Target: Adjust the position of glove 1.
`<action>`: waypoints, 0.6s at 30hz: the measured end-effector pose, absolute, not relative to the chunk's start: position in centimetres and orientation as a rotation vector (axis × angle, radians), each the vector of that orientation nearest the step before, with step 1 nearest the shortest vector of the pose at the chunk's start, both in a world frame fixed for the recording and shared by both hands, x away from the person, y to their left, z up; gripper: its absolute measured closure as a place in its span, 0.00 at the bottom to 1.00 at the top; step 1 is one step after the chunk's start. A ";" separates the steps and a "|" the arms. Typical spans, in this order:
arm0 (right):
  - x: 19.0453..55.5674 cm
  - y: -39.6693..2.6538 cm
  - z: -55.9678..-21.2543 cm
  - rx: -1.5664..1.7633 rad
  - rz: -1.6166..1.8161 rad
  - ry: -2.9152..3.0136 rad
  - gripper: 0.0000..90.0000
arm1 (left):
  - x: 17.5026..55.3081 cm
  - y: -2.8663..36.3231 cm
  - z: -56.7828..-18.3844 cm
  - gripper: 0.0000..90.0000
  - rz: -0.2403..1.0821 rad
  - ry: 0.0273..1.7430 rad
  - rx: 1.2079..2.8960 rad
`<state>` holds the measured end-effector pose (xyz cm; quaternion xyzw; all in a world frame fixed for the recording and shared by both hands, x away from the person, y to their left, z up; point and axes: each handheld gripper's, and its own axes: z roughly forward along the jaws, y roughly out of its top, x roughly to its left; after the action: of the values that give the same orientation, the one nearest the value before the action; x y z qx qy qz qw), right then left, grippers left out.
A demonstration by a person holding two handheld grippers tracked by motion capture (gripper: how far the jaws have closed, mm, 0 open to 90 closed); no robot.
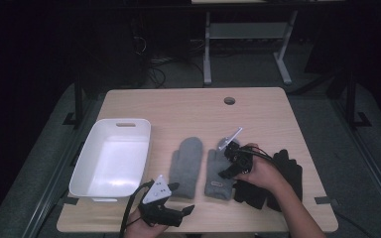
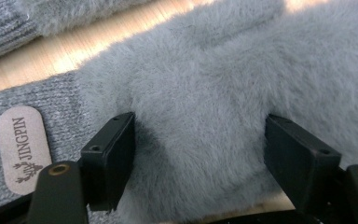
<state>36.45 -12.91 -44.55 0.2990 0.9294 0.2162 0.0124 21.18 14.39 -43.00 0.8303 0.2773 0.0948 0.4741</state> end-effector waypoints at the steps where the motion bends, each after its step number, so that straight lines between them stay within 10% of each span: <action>1: 36.5 -13.0 -44.6 0.943 0.672 2.901 0.29 | 21.2 14.4 -43.0 0.19 0.233 0.677 2.033; 18: 36.6 -12.7 -44.2 1.023 0.609 2.950 0.68 | 21.3 14.5 -43.0 0.19 0.228 0.680 2.027</action>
<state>36.63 -12.74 -44.18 0.3215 0.9271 0.1915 -0.0200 21.27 14.50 -42.96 0.8292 0.2783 0.0932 0.4756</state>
